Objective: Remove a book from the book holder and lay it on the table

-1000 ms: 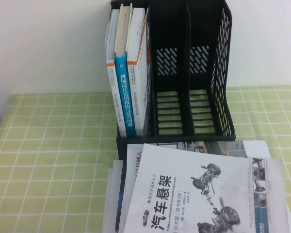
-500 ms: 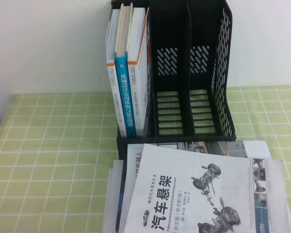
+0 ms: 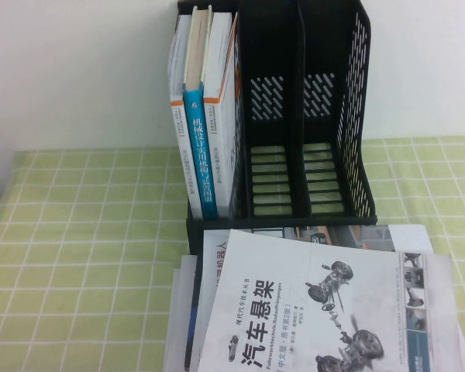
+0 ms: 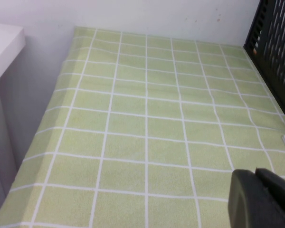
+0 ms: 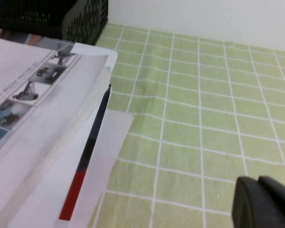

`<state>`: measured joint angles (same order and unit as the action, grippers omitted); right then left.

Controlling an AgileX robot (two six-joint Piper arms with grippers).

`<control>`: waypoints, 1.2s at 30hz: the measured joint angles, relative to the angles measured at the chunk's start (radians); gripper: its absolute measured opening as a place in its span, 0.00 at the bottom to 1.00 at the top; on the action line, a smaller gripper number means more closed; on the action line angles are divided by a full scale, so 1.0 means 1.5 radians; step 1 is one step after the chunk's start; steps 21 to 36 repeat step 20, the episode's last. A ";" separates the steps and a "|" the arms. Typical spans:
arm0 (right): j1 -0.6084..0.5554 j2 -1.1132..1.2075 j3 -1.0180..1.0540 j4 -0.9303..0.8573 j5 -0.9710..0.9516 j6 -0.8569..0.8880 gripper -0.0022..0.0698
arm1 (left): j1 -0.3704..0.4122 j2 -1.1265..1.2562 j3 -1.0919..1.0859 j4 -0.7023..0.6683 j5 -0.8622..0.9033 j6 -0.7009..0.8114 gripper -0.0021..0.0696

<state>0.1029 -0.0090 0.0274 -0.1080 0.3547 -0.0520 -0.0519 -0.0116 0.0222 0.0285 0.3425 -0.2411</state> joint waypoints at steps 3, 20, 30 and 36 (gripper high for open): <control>0.000 0.000 0.000 0.000 0.000 0.000 0.03 | 0.000 0.000 0.000 0.000 0.000 0.000 0.03; 0.000 0.000 0.000 0.000 0.000 0.005 0.03 | 0.000 0.000 0.000 0.000 0.000 -0.002 0.03; 0.000 0.000 0.000 0.000 0.000 0.005 0.03 | 0.000 0.000 0.000 0.000 0.000 -0.002 0.03; 0.000 0.000 0.000 0.000 0.000 0.005 0.03 | 0.000 0.000 0.000 0.000 0.000 -0.002 0.03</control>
